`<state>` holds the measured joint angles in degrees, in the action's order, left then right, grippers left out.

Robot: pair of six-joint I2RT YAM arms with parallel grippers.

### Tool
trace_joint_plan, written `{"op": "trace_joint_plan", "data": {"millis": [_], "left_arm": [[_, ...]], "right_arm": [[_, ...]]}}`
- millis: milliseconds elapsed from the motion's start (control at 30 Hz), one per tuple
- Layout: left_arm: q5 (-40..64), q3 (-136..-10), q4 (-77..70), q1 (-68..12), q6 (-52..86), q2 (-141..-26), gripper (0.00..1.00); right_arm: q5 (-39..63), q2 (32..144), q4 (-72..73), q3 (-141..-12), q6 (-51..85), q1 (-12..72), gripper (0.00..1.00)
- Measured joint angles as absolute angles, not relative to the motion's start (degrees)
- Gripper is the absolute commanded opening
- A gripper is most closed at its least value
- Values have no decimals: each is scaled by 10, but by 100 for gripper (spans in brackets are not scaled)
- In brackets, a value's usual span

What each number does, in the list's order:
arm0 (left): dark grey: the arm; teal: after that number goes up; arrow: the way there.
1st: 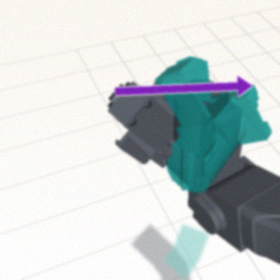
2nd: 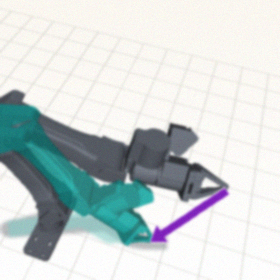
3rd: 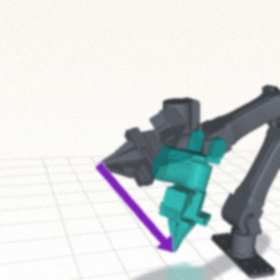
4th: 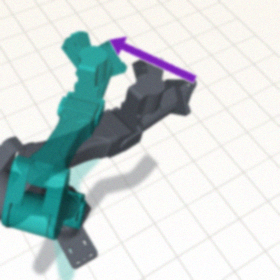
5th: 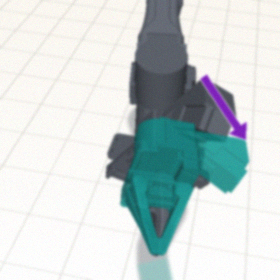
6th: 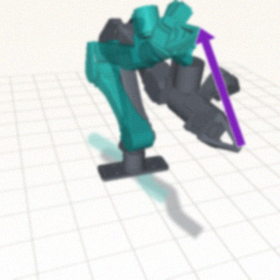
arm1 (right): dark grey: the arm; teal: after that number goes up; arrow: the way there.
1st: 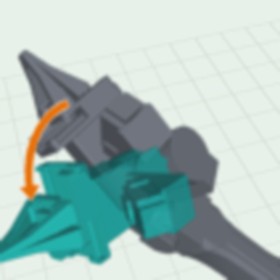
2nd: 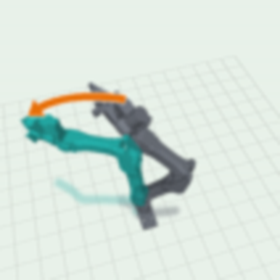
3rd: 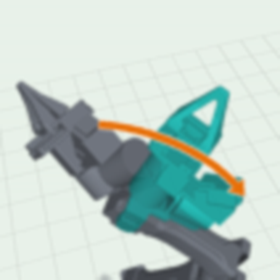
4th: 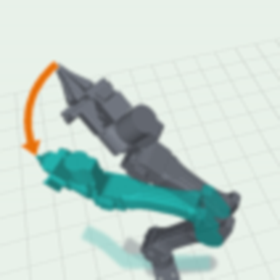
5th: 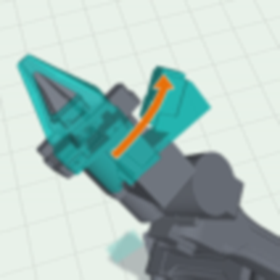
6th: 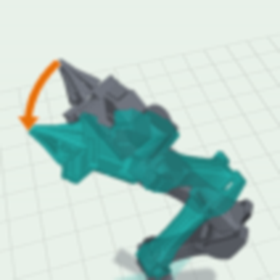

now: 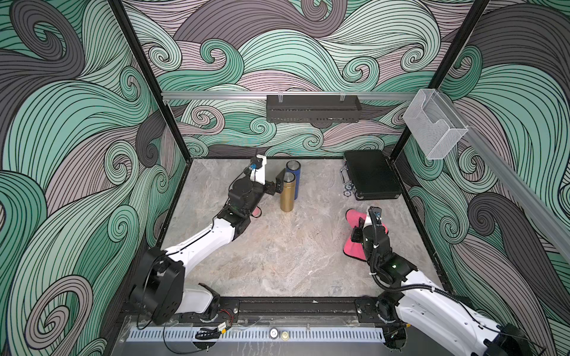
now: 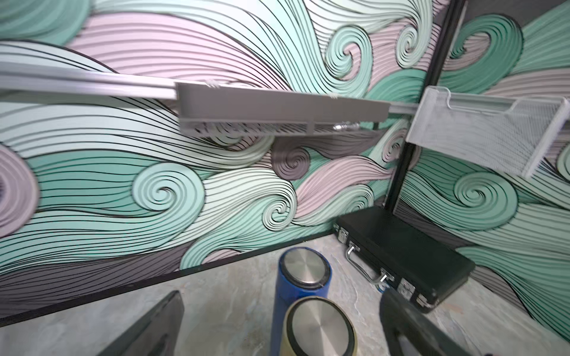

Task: Wipe the surface of the thermos
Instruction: Place the thermos at the center of the board, then pick up the thermos from the center of the board.

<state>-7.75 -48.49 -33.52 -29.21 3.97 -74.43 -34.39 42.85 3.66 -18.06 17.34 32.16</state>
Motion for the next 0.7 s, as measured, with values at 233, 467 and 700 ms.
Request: {"op": "trace_joint_plan", "data": {"millis": [233, 467, 700], "left_arm": [[-129, -426, -263, -220, 78, -688, 98], [-93, -401, -193, -140, 133, -699, 98], [-31, -422, -171, -135, 142, -711, 98]], "right_arm": [[-341, 430, 37, -181, 173, 321, 0], [-340, 431, 37, -181, 173, 321, 0], [-338, 431, 36, -181, 173, 321, 0]]}}
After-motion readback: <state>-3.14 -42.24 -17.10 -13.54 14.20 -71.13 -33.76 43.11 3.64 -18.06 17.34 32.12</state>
